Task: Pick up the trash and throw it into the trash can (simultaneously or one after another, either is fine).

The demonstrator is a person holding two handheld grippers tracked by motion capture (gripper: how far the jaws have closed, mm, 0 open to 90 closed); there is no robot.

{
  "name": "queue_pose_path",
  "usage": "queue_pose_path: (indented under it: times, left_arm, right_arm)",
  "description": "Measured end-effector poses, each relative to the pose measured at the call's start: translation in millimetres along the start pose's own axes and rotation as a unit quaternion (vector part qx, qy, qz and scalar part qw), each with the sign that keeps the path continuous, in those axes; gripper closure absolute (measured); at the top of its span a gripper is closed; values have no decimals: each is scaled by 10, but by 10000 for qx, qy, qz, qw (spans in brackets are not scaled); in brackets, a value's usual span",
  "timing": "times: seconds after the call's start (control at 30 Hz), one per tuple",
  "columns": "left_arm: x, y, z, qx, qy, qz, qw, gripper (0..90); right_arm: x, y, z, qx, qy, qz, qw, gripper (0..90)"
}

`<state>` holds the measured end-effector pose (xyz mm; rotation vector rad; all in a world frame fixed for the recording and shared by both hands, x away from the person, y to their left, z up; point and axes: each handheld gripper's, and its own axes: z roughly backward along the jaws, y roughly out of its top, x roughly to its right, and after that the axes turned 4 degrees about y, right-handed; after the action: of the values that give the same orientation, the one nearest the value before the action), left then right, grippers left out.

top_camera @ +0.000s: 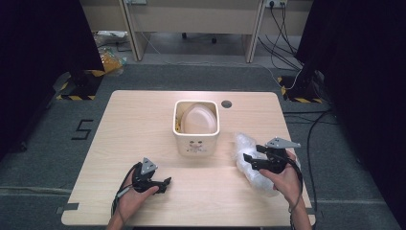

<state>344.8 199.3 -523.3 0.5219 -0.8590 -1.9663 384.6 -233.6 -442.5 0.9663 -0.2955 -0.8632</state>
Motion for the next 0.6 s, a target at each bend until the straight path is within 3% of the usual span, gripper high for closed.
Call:
queue_pose_path:
  times: [0.43, 0.6]
  left_arm:
    - [0, 1, 1, -5, 3, 0, 10000, 120]
    - [0, 1, 1, -6, 2, 0, 10000, 120]
  right_arm:
    - [155, -160, -59, -336, -164, -246, 9990, 288]
    - [200, -251, -164, -526, -84, -357, 9979, 297]
